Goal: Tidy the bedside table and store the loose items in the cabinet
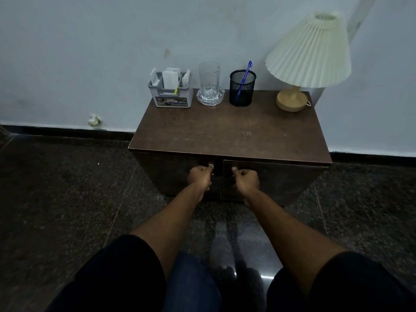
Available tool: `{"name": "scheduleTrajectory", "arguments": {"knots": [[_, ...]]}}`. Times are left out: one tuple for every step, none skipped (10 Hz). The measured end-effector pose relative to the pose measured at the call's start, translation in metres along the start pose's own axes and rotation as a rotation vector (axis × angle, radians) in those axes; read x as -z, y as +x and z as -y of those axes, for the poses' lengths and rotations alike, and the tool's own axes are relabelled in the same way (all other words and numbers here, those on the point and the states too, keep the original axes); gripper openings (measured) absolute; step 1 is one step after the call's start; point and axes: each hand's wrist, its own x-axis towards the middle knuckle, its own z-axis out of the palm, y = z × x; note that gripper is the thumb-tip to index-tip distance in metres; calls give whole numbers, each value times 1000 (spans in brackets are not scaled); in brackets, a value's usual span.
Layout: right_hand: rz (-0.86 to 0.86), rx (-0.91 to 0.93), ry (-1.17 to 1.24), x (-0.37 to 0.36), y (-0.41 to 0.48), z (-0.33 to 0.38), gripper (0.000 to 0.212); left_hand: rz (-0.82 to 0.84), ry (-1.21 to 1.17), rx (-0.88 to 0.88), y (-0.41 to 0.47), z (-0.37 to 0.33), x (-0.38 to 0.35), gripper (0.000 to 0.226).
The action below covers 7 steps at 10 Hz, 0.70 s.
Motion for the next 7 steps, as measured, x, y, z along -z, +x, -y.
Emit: {"name": "scheduleTrajectory", "arguments": {"knots": [[-10,0,-22,2,-2,3,34,-9,15,4,-2,-1,2,30],[-32,3,-63,4,-5,6,39,-6,26,9,-5,-1,4,27],[-26,17,-99,10,-11,7,44,2,46,7,-10,-5,9,24],[-8,22,-95,17,-18,9,41,-18,75,3,-16,-9,12,19],[24,50,-113,27,-28,14,39,-15,79,-10,-30,-16,14,18],[87,83,-134,37,-43,16,32,15,83,-28,-47,-17,15,13],[135,126,-154,45,-58,20,30,33,98,-68,-62,-20,12,14]]}}
